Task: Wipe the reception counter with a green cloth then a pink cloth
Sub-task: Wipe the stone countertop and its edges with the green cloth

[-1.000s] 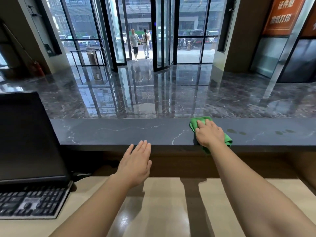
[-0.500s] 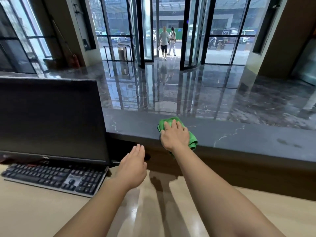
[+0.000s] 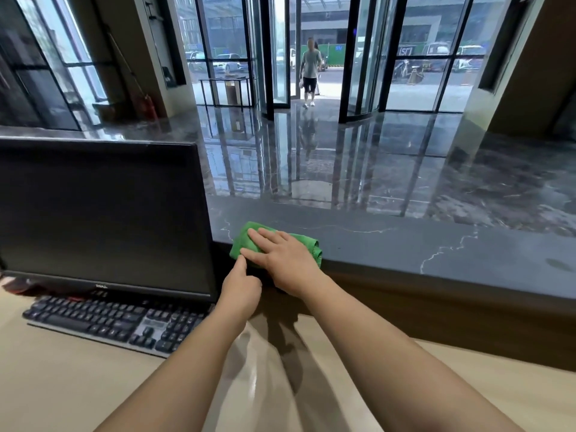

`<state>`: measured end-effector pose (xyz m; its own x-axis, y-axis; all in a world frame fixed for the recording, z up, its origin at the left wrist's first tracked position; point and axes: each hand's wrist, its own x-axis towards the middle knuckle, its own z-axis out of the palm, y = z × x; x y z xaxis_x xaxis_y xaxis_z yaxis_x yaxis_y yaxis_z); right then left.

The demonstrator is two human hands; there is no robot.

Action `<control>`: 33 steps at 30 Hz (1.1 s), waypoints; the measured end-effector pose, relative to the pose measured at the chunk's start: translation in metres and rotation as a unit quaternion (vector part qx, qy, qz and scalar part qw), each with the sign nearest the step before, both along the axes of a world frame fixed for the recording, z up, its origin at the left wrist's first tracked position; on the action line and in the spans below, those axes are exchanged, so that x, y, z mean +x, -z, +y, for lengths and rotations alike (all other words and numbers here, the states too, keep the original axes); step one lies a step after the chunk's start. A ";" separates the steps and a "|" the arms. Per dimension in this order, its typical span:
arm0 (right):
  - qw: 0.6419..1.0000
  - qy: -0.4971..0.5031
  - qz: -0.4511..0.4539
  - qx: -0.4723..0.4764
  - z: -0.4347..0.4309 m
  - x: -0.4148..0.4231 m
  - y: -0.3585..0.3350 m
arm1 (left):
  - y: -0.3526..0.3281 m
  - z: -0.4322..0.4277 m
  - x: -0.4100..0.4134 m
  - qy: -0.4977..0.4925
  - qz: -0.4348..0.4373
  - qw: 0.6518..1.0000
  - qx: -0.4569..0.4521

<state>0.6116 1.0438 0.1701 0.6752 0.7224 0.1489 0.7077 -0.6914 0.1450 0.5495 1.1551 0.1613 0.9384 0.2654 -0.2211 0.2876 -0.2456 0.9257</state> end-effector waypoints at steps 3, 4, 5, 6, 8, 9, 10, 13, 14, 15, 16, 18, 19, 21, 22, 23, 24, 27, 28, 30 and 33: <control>1.000 -0.013 0.004 0.005 -0.009 0.001 0.000 | 0.002 -0.003 0.006 0.004 0.000 1.000 -0.024; 1.000 -0.013 0.003 0.012 -0.013 0.001 0.001 | 0.004 -0.007 0.007 0.008 0.002 1.000 -0.029; 1.000 -0.012 0.003 0.022 -0.018 0.001 0.002 | 0.005 -0.011 0.007 0.013 0.003 0.999 -0.032; 0.999 -0.011 0.003 0.032 -0.024 0.000 0.003 | 0.007 -0.016 0.007 0.020 0.001 0.999 -0.033; 0.999 -0.006 0.005 0.046 -0.040 -0.002 0.006 | 0.009 -0.031 0.005 0.035 -0.002 0.999 -0.034; 0.999 -0.004 0.005 0.052 -0.049 -0.004 0.007 | 0.008 -0.040 0.004 0.040 -0.001 0.999 -0.032; 0.998 -0.003 0.005 0.059 -0.058 -0.006 0.008 | 0.008 -0.050 0.002 0.042 0.003 0.999 -0.028; 0.998 0.006 0.000 0.070 -0.086 -0.014 0.009 | 0.005 -0.080 -0.007 0.046 0.013 0.999 -0.018; 0.997 0.013 -0.003 0.070 -0.098 -0.017 0.009 | 0.003 -0.091 -0.010 0.052 0.015 0.998 -0.015; 0.997 0.015 -0.007 0.073 -0.106 -0.020 0.010 | 0.003 -0.100 -0.013 0.057 0.017 0.998 -0.014; 0.997 0.016 -0.015 0.077 -0.117 -0.022 0.011 | 0.002 -0.109 -0.015 0.067 0.020 0.997 -0.012; 0.996 0.025 -0.033 0.084 -0.138 -0.029 0.015 | 0.000 -0.130 -0.021 0.088 0.029 0.996 -0.004; 0.995 0.035 -0.040 0.084 -0.149 -0.033 0.016 | -0.001 -0.140 -0.023 0.098 0.035 0.995 0.003; 0.993 0.054 -0.053 0.085 -0.172 -0.042 0.016 | -0.002 -0.162 -0.027 0.120 0.043 0.992 0.011; 0.993 0.062 -0.058 0.088 -0.184 -0.047 0.016 | -0.002 -0.173 -0.029 0.132 0.046 0.990 0.017; 0.992 0.071 -0.064 0.087 -0.195 -0.052 0.015 | 0.001 -0.184 -0.029 0.143 0.049 0.988 0.022; 0.991 0.082 -0.068 0.083 -0.207 -0.056 0.015 | 0.001 -0.195 -0.031 0.154 0.052 0.986 0.028; 0.989 0.117 -0.068 0.059 -0.244 -0.069 0.017 | -0.006 -0.229 -0.042 0.188 0.056 0.980 0.023; 0.988 0.127 -0.071 0.051 -0.257 -0.073 0.018 | -0.009 -0.241 -0.045 0.201 0.053 0.978 0.019; 0.985 0.148 -0.082 0.044 -0.282 -0.082 0.018 | -0.012 -0.265 -0.049 0.228 0.052 0.972 0.011; 0.979 0.176 -0.088 0.055 -0.320 -0.094 0.018 | -0.018 -0.298 -0.056 0.272 0.047 0.961 0.004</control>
<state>0.5176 0.7236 0.1520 0.8364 0.4227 0.3489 0.3935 -0.9062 0.1546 0.4934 0.8573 0.1792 0.9152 -0.2559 -0.3112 0.1967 -0.3903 0.8994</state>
